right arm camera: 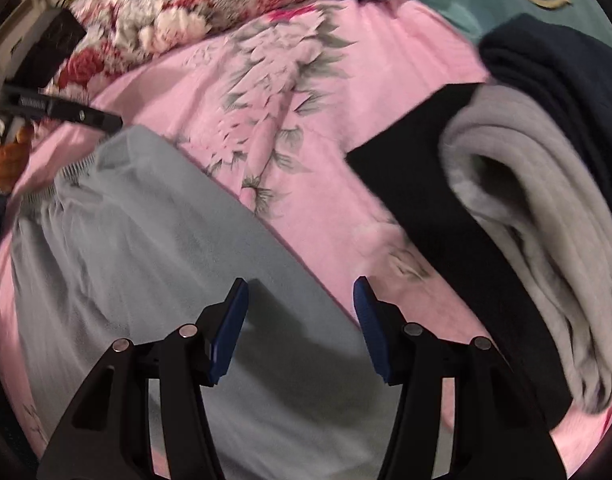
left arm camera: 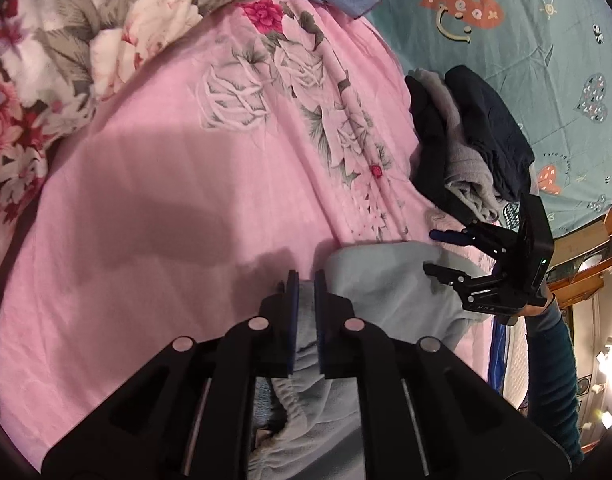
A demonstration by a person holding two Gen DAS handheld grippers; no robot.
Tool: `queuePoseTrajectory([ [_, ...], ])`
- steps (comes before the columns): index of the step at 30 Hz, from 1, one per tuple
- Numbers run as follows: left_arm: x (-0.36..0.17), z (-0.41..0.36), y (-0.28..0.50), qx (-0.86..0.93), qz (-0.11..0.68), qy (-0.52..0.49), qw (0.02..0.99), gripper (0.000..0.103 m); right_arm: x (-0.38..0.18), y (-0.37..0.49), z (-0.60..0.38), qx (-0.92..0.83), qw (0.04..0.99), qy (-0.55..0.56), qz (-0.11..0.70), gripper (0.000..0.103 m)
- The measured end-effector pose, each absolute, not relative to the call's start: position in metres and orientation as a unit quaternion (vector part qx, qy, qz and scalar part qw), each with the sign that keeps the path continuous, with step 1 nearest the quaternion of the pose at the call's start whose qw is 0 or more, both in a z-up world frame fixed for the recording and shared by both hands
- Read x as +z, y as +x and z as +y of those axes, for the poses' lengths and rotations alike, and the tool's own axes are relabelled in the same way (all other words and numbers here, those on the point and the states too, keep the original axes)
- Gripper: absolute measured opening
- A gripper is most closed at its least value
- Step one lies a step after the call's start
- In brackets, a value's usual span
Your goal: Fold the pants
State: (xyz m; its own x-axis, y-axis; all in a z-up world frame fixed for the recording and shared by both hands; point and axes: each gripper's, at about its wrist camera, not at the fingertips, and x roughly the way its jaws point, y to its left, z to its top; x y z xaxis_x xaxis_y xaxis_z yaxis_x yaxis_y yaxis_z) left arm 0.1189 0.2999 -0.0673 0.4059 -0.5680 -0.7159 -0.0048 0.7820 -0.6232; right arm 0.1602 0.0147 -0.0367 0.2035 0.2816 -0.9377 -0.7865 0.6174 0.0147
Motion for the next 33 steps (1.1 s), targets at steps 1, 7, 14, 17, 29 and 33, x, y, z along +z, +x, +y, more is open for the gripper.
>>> queuePoseTrajectory([
  [1, -0.066, 0.302, 0.119, -0.179, 0.513, -0.283, 0.791, 0.016, -0.038, 0.160, 0.020, 0.368, 0.734, -0.258, 0.510, 0.052],
  [7, -0.073, 0.302, 0.126, -0.176, 0.525, -0.302, 0.776, 0.056, -0.030, 0.149, 0.031, 0.393, 0.692, -0.316, 0.517, 0.002],
  [14, -0.085, 0.291, 0.134, -0.216, 0.558, -0.340, 0.726, 0.080, -0.013, 0.128, 0.023, 0.386, 0.712, -0.322, 0.490, 0.002],
  [17, -0.088, 0.295, 0.132, -0.212, 0.559, -0.364, 0.714, 0.080, 0.000, 0.107, 0.020, 0.386, 0.728, -0.327, 0.464, 0.002],
  [29, -0.098, 0.289, 0.124, -0.188, 0.597, -0.357, 0.693, 0.023, -0.003, 0.066, 0.020, 0.363, 0.753, -0.334, 0.435, 0.002],
  [33, -0.093, 0.291, 0.124, -0.179, 0.597, -0.349, 0.700, 0.023, -0.009, 0.069, 0.020, 0.361, 0.753, -0.328, 0.441, 0.002],
])
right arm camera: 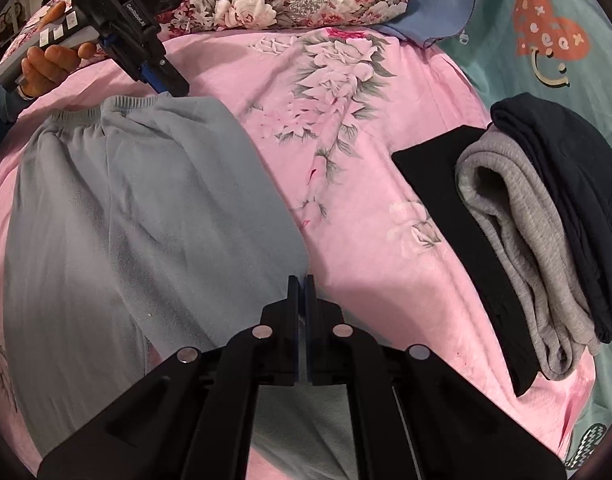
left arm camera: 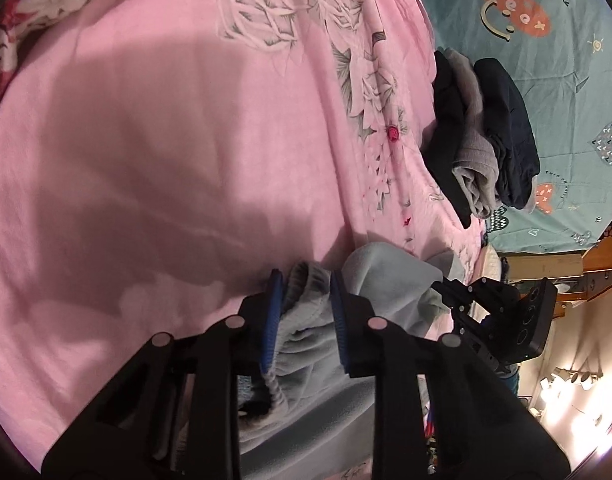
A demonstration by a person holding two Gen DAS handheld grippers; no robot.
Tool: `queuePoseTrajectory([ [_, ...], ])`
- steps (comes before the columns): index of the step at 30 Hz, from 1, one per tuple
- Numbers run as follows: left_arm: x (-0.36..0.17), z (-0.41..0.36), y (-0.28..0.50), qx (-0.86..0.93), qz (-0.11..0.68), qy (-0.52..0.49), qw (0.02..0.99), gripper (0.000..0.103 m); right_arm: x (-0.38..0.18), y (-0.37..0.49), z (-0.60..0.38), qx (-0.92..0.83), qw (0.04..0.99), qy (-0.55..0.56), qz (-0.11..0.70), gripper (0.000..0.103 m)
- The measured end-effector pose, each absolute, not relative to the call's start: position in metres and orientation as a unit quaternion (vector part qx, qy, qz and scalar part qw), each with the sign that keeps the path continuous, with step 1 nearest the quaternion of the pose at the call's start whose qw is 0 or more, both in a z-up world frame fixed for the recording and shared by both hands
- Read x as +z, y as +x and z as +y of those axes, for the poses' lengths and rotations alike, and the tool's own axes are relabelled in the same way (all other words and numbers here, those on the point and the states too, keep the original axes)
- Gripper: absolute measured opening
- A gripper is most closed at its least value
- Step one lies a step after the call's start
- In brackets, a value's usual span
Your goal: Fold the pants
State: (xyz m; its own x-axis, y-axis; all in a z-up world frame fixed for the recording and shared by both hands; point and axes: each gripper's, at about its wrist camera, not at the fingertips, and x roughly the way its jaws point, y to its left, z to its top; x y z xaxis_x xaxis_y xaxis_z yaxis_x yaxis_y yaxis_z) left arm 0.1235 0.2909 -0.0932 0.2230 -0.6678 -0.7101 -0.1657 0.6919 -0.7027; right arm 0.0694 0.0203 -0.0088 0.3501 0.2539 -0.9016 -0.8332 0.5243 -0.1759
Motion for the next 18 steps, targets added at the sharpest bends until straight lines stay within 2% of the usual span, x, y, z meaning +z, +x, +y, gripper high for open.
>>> queuePoseTrajectory([
  [11, -0.086, 0.284, 0.124, -0.183, 0.601, -0.326, 0.707, 0.023, -0.021, 0.075, 0.013, 0.357, 0.755, -0.305, 0.457, 0.002],
  [16, -0.076, 0.289, 0.121, -0.173, 0.588, -0.311, 0.726, 0.048, -0.023, 0.082, 0.007, 0.351, 0.759, -0.286, 0.467, 0.002],
  [18, -0.076, 0.291, 0.122, -0.176, 0.589, -0.312, 0.725, 0.049, -0.023, 0.082, 0.004, 0.353, 0.759, -0.284, 0.468, 0.002],
])
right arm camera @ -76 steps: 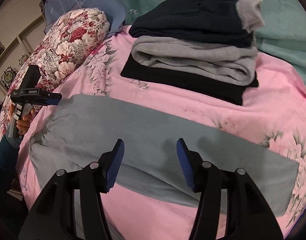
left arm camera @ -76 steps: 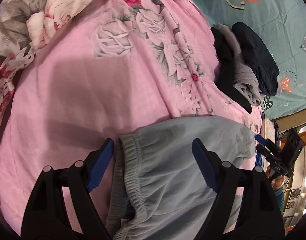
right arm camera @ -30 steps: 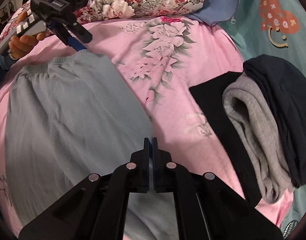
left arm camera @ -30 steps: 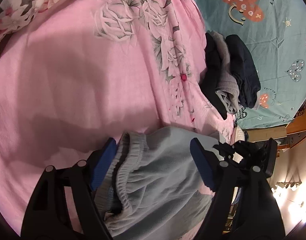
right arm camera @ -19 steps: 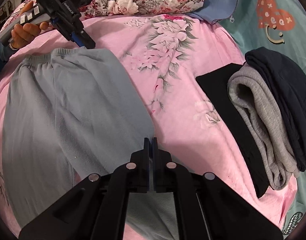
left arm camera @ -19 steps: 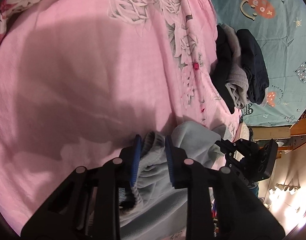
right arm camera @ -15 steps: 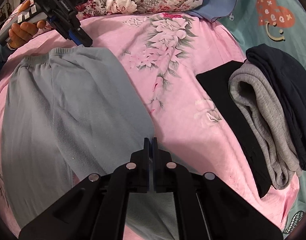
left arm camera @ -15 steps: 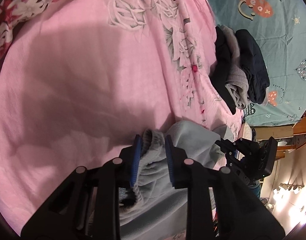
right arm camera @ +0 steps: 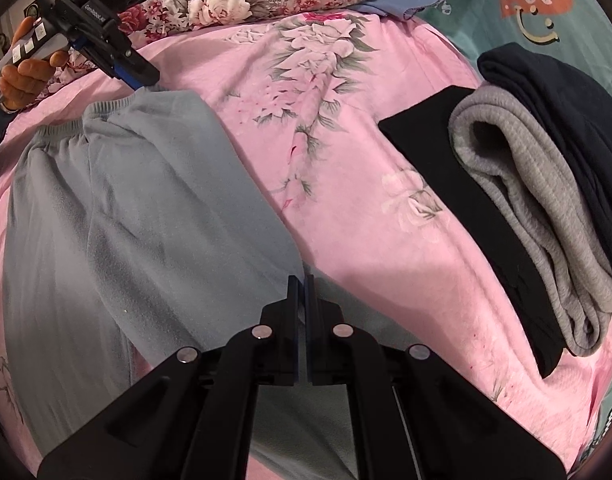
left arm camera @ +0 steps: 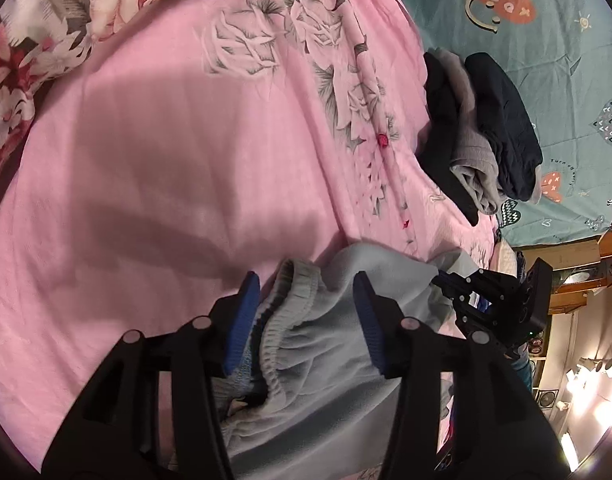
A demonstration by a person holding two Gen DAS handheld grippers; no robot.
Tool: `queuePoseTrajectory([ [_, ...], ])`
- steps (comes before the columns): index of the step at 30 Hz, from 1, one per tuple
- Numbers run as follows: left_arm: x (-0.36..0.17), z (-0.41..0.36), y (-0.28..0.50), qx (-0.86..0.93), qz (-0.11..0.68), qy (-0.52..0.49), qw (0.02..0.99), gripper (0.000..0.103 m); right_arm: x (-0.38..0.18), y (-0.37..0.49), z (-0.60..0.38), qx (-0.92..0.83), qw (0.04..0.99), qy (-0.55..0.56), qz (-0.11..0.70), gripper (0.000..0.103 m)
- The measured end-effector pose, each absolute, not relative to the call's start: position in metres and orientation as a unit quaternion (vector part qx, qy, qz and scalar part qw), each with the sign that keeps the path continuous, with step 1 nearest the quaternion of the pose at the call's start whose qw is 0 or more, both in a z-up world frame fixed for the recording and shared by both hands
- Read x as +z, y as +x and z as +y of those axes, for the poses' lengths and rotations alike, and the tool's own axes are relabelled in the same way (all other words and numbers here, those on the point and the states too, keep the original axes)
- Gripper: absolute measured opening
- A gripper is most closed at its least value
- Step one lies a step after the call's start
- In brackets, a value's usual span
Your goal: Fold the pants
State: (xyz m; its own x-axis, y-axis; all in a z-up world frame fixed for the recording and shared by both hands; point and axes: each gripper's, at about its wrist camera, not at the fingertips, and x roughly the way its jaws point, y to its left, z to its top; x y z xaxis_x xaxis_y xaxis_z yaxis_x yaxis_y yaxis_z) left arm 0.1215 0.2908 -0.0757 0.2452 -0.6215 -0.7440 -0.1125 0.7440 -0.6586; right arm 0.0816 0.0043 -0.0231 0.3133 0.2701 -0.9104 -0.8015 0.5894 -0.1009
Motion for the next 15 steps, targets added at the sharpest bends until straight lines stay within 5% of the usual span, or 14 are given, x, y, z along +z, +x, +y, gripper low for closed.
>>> queuePoseTrajectory([
  [15, -0.077, 0.279, 0.123, -0.175, 0.600, -0.288, 0.726, 0.033, -0.030, 0.088, 0.004, 0.350, 0.758, -0.280, 0.474, 0.003],
])
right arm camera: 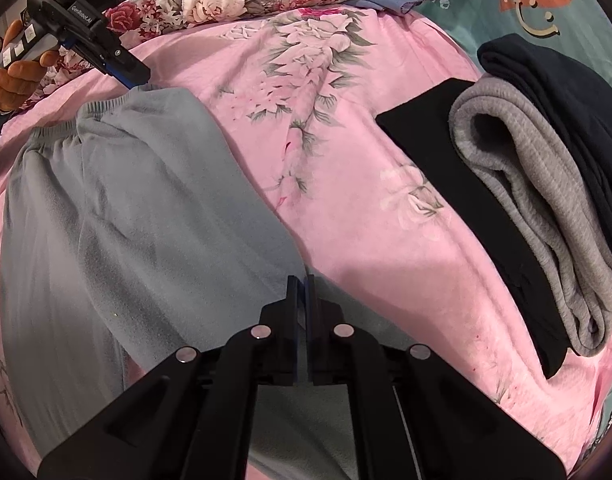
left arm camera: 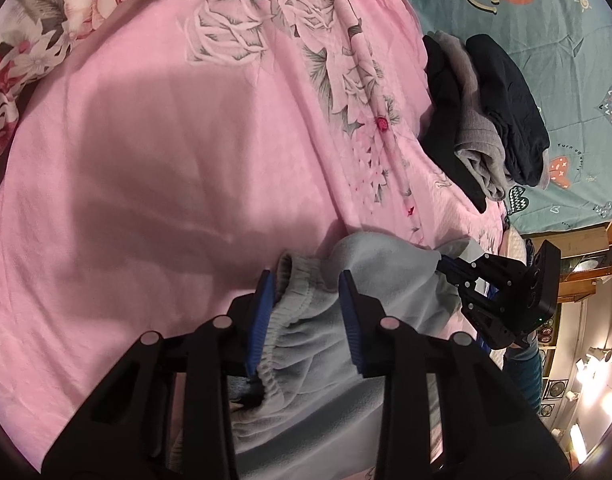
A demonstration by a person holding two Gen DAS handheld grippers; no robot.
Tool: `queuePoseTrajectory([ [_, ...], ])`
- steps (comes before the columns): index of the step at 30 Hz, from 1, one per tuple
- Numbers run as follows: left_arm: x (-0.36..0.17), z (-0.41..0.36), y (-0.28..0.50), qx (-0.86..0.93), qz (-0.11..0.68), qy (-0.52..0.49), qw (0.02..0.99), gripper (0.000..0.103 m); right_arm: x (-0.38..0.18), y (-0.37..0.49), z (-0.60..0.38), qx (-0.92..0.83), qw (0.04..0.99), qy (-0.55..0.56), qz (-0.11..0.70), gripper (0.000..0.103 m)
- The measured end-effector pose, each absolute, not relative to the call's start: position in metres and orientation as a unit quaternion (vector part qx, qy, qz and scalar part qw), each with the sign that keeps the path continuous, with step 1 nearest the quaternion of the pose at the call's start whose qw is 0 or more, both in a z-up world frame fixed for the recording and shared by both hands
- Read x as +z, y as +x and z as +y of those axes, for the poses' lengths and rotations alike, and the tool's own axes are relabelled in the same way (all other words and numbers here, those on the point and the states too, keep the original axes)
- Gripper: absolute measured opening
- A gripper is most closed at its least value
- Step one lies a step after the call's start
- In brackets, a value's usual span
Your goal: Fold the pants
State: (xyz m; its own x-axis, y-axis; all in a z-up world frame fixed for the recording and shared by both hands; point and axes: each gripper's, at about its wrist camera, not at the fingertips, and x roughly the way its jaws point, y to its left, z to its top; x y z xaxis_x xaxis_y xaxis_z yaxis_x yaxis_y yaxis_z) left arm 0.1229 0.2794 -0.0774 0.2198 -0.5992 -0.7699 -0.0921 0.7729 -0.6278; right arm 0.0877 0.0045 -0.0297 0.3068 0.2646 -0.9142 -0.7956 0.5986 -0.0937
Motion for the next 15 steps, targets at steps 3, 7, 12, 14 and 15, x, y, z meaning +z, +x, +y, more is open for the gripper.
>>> queuePoseTrajectory([
  [3, -0.0763, 0.2769, 0.1229, -0.168, 0.602, -0.275, 0.731, 0.019, -0.0304, 0.0894, 0.0041, 0.350, 0.759, -0.278, 0.473, 0.004],
  [7, -0.0727, 0.2775, 0.1195, -0.170, 0.602, -0.263, 0.735, 0.016, -0.0304, 0.0905, 0.0029, 0.347, 0.760, -0.278, 0.474, 0.007],
  [12, -0.0729, 0.2762, 0.1198, -0.176, 0.604, -0.267, 0.730, 0.016, -0.0310, 0.0922, 0.0021, 0.347, 0.761, -0.274, 0.475, 0.010],
  [14, -0.0705, 0.2769, 0.1191, -0.175, 0.603, -0.267, 0.731, 0.016, -0.0311, 0.0922, 0.0022, 0.345, 0.762, -0.274, 0.475, 0.011],
  [15, -0.0695, 0.2784, 0.1184, -0.172, 0.604, -0.265, 0.732, 0.016, -0.0311, 0.0920, 0.0020, 0.345, 0.762, -0.274, 0.475, 0.011],
])
